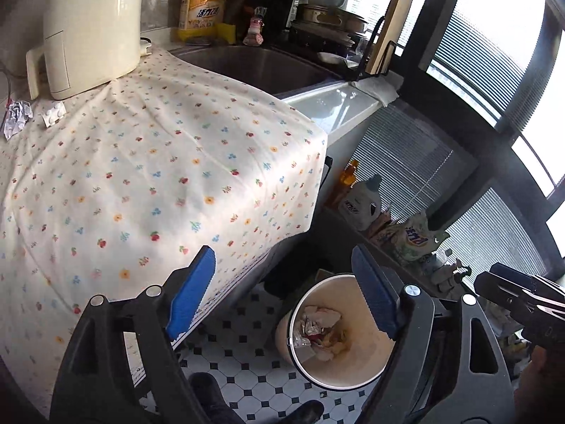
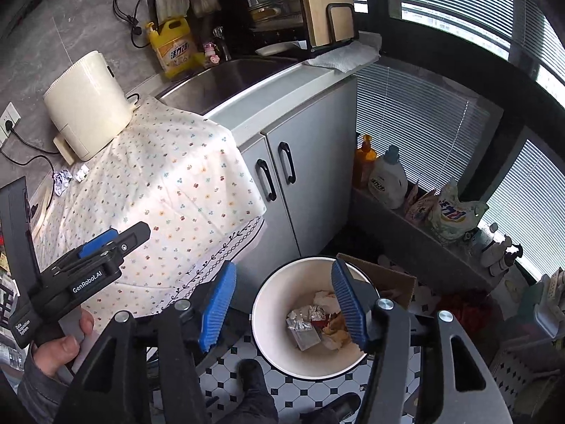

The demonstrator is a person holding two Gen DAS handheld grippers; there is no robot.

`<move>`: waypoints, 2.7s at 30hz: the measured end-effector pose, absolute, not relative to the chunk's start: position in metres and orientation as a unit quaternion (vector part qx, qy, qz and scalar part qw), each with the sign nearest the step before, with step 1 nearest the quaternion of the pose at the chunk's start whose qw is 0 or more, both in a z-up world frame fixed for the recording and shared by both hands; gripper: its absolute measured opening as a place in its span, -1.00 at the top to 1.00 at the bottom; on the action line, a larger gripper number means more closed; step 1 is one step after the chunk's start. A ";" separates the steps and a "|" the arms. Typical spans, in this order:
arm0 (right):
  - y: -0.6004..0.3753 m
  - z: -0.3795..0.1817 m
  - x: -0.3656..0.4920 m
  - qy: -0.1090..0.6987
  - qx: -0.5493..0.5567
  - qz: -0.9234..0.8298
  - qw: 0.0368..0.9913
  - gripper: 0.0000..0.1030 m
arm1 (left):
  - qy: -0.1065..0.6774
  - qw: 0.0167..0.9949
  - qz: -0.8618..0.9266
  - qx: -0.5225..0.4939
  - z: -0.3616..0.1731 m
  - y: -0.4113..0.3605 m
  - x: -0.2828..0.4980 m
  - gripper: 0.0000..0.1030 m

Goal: Collect trash
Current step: 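Open both grippers over the bin to drop the scrap and foil ball, then move both grippers back to the counter toward the tissue and white box, then grasp the crumpled tissue with the left gripper while the right grasps the white box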

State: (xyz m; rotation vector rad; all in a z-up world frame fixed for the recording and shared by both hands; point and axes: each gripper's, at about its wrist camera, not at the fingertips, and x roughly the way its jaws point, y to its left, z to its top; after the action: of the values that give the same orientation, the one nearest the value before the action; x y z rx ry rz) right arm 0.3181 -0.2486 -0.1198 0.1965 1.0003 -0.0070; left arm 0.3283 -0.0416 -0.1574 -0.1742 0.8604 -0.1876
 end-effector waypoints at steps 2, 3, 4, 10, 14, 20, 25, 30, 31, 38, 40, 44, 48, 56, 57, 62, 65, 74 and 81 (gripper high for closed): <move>-0.236 -0.116 0.325 0.476 0.096 0.003 0.874 -0.10 | 0.411 0.903 -0.082 -0.090 -0.149 -0.025 0.329 -0.57; -0.229 -0.114 0.328 0.474 0.095 0.007 0.875 -0.12 | 0.409 0.905 -0.076 -0.093 -0.145 -0.016 0.329 -0.59; -0.221 -0.111 0.331 0.471 0.092 0.010 0.877 -0.17 | 0.405 0.907 -0.069 -0.097 -0.141 -0.006 0.329 -0.60; -0.178 -0.097 0.347 0.455 0.083 0.034 0.886 -0.25 | 0.383 0.917 -0.033 -0.108 -0.120 0.046 0.328 -0.64; -0.148 -0.091 0.358 0.448 0.076 0.051 0.889 -0.30 | 0.374 0.920 -0.012 -0.116 -0.110 0.078 0.324 -0.68; -0.098 -0.083 0.372 0.438 0.064 0.078 0.893 -0.45 | 0.357 0.925 0.019 -0.125 -0.101 0.127 0.318 -0.72; -0.058 -0.078 0.385 0.427 0.061 0.099 0.897 -0.48 | 0.345 0.928 0.046 -0.135 -0.095 0.169 0.311 -0.74; -0.018 -0.076 0.400 0.417 0.062 0.121 0.899 -0.48 | 0.331 0.931 0.069 -0.135 -0.090 0.210 0.312 -0.75; -0.009 -0.076 0.403 0.415 0.062 0.124 0.899 -0.49 | 0.329 0.932 0.073 -0.134 -0.089 0.219 0.313 -0.75; 0.043 -0.075 0.429 0.408 0.066 0.143 0.899 -0.49 | 0.313 0.936 0.093 -0.130 -0.078 0.270 0.325 -0.76; 0.057 -0.075 0.436 0.405 0.063 0.147 0.900 -0.50 | 0.311 0.936 0.097 -0.131 -0.078 0.282 0.329 -0.76; 0.081 -0.076 0.452 0.404 0.057 0.156 0.900 -0.52 | 0.311 0.935 0.104 -0.137 -0.080 0.304 0.340 -0.76; 0.104 -0.080 0.471 0.408 0.049 0.163 0.897 -0.52 | 0.315 0.933 0.109 -0.137 -0.088 0.324 0.357 -0.76; 0.146 -0.102 0.514 0.431 0.027 0.165 0.887 -0.51 | 0.340 0.923 0.107 -0.148 -0.112 0.357 0.401 -0.76; 0.152 -0.106 0.520 0.435 0.023 0.165 0.885 -0.51 | 0.344 0.921 0.106 -0.149 -0.116 0.361 0.406 -0.76; 0.179 -0.124 0.547 0.450 0.009 0.173 0.876 -0.47 | 0.362 0.913 0.099 -0.158 -0.135 0.376 0.438 -0.76; 0.197 -0.134 0.563 0.455 0.001 0.183 0.872 -0.42 | 0.372 0.910 0.097 -0.156 -0.145 0.384 0.458 -0.76; 0.234 -0.162 0.597 0.468 -0.011 0.176 0.866 -0.30 | 0.402 0.900 0.076 -0.149 -0.167 0.398 0.498 -0.63; 0.249 -0.175 0.607 0.480 -0.010 0.197 0.855 0.32 | 0.415 0.899 0.055 -0.129 -0.174 0.389 0.507 0.22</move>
State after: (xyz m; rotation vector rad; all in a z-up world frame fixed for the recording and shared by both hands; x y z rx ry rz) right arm 0.6074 0.2487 -0.1746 -0.0208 1.0091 0.4150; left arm 0.5073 0.3891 -0.1740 -0.2662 0.8587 0.1130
